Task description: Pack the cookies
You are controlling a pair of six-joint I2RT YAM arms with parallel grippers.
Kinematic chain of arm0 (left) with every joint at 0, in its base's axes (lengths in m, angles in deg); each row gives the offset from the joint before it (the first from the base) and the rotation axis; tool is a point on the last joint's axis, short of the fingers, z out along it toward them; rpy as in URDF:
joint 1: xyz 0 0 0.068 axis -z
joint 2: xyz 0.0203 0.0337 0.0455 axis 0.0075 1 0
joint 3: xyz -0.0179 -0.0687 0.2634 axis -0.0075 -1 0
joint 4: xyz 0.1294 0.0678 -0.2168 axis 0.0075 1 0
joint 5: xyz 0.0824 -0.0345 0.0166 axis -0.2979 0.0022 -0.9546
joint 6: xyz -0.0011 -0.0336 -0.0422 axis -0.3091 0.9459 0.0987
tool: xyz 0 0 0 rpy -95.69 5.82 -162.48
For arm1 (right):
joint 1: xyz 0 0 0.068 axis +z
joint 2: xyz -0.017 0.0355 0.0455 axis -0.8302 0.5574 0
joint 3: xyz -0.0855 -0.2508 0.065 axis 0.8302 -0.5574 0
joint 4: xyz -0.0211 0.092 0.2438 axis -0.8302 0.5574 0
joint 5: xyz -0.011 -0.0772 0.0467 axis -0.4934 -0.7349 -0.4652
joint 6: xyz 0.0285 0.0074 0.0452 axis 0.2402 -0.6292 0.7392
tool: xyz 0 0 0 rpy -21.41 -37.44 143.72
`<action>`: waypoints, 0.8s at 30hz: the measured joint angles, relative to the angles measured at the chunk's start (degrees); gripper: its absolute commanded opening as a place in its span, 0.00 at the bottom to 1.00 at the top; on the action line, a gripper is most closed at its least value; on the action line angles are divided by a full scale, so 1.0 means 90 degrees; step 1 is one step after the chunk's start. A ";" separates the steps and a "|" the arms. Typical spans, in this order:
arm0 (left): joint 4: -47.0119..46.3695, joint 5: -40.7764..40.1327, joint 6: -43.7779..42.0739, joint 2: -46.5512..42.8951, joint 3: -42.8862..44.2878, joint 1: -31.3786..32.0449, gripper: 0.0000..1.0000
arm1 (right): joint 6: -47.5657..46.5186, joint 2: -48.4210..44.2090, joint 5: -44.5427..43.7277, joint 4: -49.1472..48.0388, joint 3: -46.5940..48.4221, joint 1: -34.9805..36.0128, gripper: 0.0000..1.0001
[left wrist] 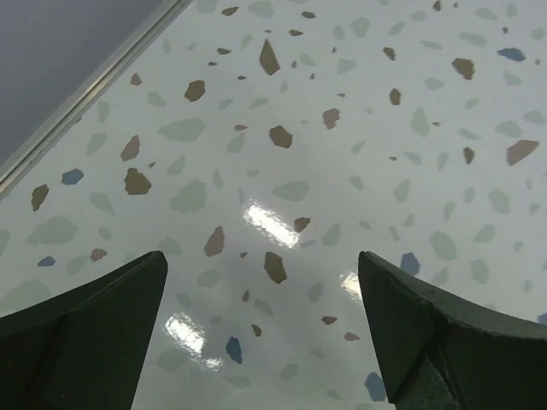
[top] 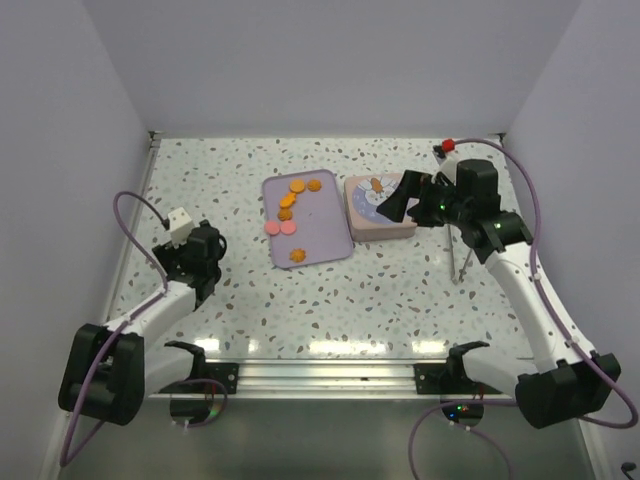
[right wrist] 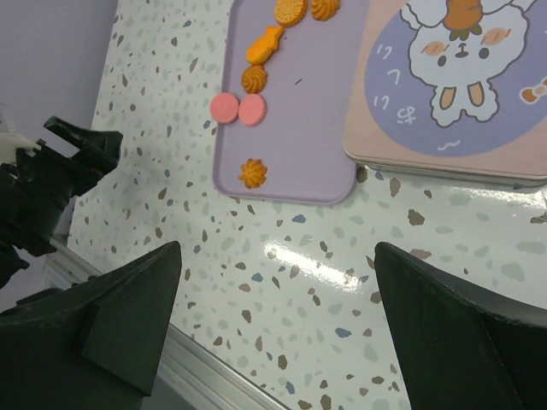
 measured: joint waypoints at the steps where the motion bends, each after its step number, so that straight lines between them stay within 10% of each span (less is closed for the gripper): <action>1: -0.0187 -0.0061 -0.0053 0.0017 -0.0175 -0.0053 1.00 | -0.0012 -0.0158 -0.0056 0.0000 -0.0083 0.0000 0.99; 14: -0.4420 0.0959 -0.2484 0.1724 -0.0967 -0.0355 0.98 | -0.0228 -0.0896 -0.0782 -0.0017 -0.0432 0.0002 0.99; 24: -0.5654 0.2098 -0.3215 0.2460 -0.0585 -0.0481 1.00 | -0.0248 -0.0947 -0.1382 -0.0022 -0.0551 0.0002 0.99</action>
